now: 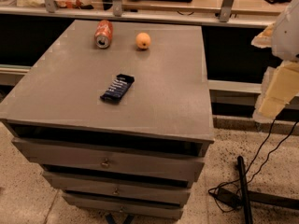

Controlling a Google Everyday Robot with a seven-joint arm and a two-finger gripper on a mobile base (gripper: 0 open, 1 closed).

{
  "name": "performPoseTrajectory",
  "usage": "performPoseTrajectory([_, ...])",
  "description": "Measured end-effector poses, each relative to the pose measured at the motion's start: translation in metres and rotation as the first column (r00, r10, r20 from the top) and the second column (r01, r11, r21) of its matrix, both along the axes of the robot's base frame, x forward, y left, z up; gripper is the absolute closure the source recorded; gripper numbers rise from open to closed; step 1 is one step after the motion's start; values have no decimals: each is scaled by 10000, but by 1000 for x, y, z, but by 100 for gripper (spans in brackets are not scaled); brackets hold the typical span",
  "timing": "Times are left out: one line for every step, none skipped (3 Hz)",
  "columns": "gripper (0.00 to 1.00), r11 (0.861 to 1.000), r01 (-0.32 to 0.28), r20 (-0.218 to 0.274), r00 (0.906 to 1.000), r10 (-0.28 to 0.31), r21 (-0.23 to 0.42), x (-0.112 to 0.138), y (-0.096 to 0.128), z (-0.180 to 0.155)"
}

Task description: Pick rxbar blueberry

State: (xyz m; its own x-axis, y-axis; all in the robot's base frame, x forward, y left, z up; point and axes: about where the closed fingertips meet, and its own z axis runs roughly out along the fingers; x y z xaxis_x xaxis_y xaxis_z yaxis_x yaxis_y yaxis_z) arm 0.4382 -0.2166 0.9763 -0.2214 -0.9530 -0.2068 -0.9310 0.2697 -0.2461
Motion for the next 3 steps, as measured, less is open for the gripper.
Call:
performPoseTrajectory([0, 10000, 0, 2, 10000, 0, 0, 0, 0, 0])
performPoseTrajectory([0, 9876, 675, -40, 9977, -676, 1415, -10, 8, 1])
performPoseTrajectory([0, 8983, 2358, -108, 9683, -2497, 3708, -18, 14, -6])
